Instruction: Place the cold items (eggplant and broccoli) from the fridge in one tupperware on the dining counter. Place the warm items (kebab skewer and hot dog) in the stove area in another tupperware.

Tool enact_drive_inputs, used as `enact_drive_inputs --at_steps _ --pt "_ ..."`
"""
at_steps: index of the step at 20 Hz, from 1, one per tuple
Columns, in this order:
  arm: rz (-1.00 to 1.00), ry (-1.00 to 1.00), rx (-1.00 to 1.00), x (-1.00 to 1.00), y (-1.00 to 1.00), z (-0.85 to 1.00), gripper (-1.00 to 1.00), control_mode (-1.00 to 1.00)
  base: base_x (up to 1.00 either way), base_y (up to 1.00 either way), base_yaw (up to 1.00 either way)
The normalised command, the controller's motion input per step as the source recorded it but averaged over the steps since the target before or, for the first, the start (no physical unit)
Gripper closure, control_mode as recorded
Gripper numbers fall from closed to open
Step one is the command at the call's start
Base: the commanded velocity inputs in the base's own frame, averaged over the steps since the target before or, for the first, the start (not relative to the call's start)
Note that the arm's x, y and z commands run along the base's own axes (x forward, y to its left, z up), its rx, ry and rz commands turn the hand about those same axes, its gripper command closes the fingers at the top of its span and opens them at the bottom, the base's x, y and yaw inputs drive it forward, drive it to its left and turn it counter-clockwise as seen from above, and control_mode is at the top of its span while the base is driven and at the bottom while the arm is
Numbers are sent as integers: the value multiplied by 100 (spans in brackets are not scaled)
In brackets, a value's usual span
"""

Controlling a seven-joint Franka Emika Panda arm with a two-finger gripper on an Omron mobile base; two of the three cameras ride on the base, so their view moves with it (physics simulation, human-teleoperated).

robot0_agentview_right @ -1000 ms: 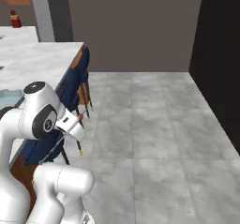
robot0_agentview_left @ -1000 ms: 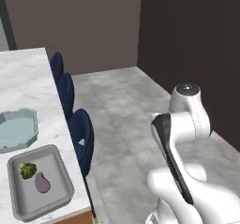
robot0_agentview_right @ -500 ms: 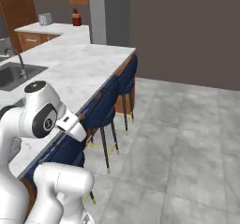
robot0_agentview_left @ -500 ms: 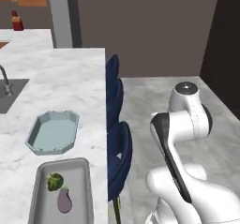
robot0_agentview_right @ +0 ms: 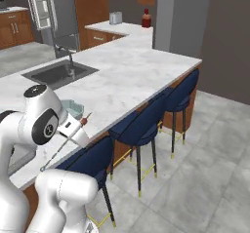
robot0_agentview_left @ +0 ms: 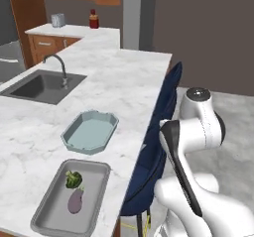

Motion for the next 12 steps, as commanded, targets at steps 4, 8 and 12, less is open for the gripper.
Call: enact_drive_inputs --at_steps 4,8,12 --pt "0 0 0 0 0 0 100 100 26 1 56" --pt "23 12 0 8 13 0 100 -100 8 5 27" --pt "37 22 0 63 44 24 100 -100 0 0 0"
